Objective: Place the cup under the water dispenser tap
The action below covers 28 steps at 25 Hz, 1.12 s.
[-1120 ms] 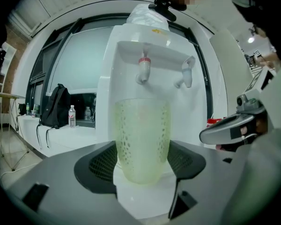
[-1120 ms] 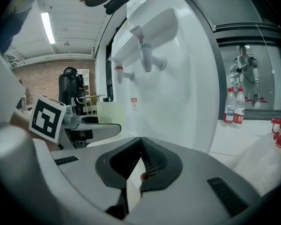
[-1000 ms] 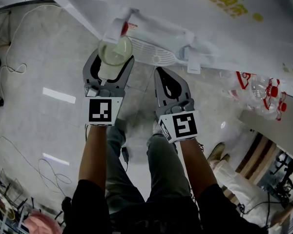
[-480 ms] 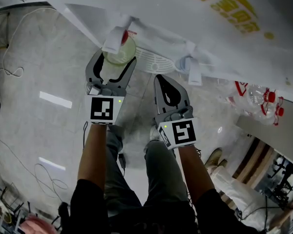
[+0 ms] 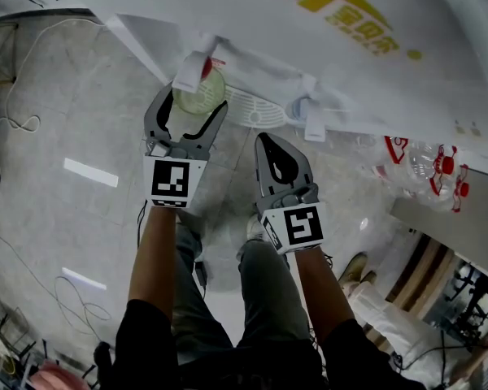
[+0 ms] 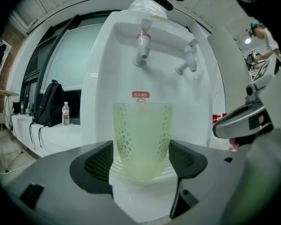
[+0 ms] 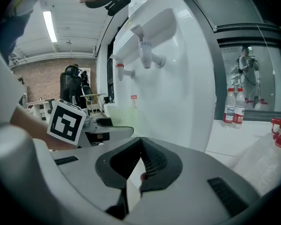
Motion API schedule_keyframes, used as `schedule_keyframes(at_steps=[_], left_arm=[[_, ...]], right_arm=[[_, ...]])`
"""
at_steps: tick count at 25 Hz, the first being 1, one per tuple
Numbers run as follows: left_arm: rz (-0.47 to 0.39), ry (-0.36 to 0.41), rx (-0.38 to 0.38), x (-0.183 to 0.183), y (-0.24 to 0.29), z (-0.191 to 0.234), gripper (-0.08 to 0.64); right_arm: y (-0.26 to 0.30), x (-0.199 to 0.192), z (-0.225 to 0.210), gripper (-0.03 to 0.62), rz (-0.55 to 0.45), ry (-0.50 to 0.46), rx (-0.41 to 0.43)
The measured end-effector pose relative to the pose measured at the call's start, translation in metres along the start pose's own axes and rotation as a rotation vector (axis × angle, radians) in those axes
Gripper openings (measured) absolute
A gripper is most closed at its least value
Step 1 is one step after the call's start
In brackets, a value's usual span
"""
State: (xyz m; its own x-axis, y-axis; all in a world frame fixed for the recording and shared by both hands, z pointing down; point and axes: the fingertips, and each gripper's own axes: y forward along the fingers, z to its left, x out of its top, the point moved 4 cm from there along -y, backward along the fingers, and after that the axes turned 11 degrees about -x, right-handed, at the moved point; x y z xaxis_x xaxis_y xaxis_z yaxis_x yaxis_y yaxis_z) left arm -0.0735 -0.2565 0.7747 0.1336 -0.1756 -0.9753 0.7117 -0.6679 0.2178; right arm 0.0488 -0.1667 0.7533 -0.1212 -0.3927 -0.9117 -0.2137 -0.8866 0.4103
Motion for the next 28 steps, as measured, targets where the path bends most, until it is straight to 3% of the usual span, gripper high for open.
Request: schedule_keyframes(at_steps=[9,17,28], left_arm=[[-0.049,-0.046,0.053,-0.001,-0.032,0.0,0.383],[-0.047,-0.067,0.09,0.021,-0.068,-0.01,0.382],[0.018,-0.084,0.14,0.06,-0.12,-0.037,0.231]], right_arm=[[-0.009,0.005,0.004,0.014,-0.002,-0.006,0.02],[-0.03,0.022,0.013,0.014,0.0,-0.004,0.047],[-0.075,0.062,0.028,0.014,0.019,0.01,0.072]])
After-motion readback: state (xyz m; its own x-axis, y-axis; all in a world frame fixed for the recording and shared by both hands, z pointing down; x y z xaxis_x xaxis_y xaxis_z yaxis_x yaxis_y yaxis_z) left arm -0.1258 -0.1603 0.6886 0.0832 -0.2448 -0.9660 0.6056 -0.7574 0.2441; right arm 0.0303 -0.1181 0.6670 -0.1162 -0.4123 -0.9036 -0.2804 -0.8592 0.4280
